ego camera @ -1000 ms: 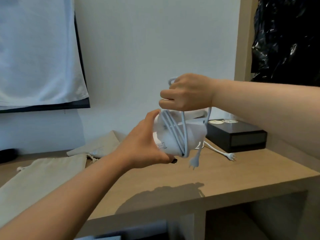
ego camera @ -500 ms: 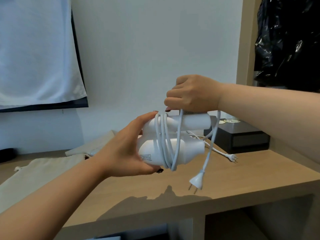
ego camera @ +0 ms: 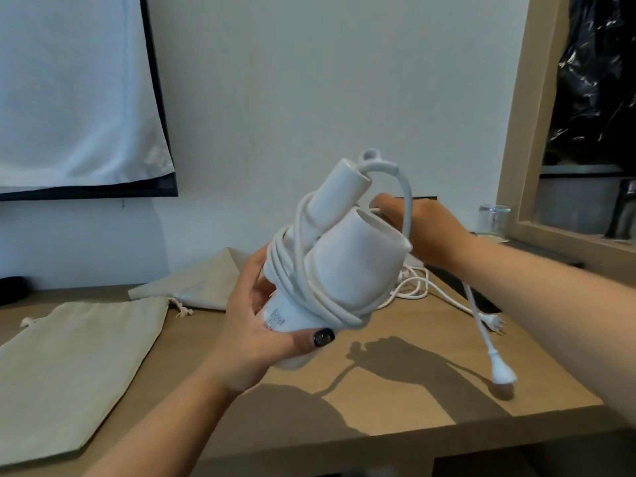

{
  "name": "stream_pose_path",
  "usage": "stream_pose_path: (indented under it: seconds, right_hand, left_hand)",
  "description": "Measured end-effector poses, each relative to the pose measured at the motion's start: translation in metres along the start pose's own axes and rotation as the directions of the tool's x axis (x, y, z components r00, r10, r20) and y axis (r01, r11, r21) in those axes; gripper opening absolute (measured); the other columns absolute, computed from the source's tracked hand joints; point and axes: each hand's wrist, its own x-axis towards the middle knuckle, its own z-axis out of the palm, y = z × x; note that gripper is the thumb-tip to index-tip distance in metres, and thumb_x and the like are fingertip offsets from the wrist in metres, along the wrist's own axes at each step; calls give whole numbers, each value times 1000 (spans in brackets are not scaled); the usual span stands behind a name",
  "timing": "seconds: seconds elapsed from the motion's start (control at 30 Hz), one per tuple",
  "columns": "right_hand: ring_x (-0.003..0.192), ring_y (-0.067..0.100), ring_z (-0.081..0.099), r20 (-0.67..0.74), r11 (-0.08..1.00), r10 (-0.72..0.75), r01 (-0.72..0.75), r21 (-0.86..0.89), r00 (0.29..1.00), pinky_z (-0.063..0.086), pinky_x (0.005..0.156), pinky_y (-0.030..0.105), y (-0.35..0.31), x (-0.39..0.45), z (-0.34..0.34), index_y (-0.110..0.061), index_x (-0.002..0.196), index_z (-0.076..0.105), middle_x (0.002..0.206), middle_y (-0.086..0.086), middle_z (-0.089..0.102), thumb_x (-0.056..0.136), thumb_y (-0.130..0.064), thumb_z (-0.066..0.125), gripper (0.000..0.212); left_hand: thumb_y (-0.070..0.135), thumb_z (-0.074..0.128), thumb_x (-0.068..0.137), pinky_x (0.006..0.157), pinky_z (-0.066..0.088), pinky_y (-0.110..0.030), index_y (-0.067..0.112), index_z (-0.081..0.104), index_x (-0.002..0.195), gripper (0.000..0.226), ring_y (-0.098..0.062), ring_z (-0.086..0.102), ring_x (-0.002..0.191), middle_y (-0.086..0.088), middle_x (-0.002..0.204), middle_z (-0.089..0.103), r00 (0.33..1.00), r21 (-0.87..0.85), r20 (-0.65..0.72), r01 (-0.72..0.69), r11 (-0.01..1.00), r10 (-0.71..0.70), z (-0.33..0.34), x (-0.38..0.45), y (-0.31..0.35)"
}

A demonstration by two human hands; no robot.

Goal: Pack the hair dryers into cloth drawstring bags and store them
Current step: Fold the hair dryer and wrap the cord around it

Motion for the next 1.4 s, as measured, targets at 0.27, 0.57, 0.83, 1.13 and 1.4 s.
stream_pose_path:
  seconds: [0.27, 0.57, 0.83, 1.13, 1.4]
  right_hand:
    - [77, 42, 59, 240, 861, 467, -499, 96, 851, 45, 61, 42, -46, -2, 96, -8, 118, 46, 91, 18, 66, 105, -30, 28, 32]
    - [83, 41, 63, 264, 735, 534, -595, 326, 803, 51, 68, 47, -101, -20, 173, -16, 126, 50, 94, 19, 67, 103, -29, 36, 31]
    - [87, 29, 56, 484, 799, 372, -539, 267, 792, 40, 63, 35, -104, -11, 171, -16, 112, 59, 110, 3, 49, 97, -16, 47, 19]
    - [83, 27, 55, 506, 766, 518, -638, 86, 690, 51, 70, 38, -86, -13, 159, -20, 107, 59, 95, 6, 59, 96, -14, 46, 17]
    - [105, 27, 53, 523, 833, 515, -541, -117, 679, 41, 74, 34, -87, -14, 154, -10, 131, 46, 118, 9, 57, 94, -14, 52, 37]
  left_hand:
    - [31, 77, 56, 71, 53, -40, 9, 50, 132, 84, -32, 62, 91, -21, 111, 63, 956, -431, -141, 175, 885, -258, -3, 46, -66]
    - [35, 76, 53, 66, 56, -37, 4, 53, 128, 84, -29, 66, 79, -19, 92, 68, 840, -569, -179, 337, 751, -512, -24, 52, -135]
    - [41, 64, 73, 70, 55, -38, 5, 59, 114, 55, -28, 65, 81, -16, 84, 68, 769, -745, -223, 262, 613, -599, -33, 58, -138]
    - [33, 69, 70, 63, 58, -36, 5, 58, 111, 51, -29, 68, 76, -15, 81, 69, 795, -707, -194, 293, 644, -575, -35, 57, -130]
    - [38, 94, 34, 63, 58, -37, 1, 59, 114, 95, -33, 68, 79, -21, 91, 67, 846, -750, 27, 369, 549, -532, -35, 54, -128]
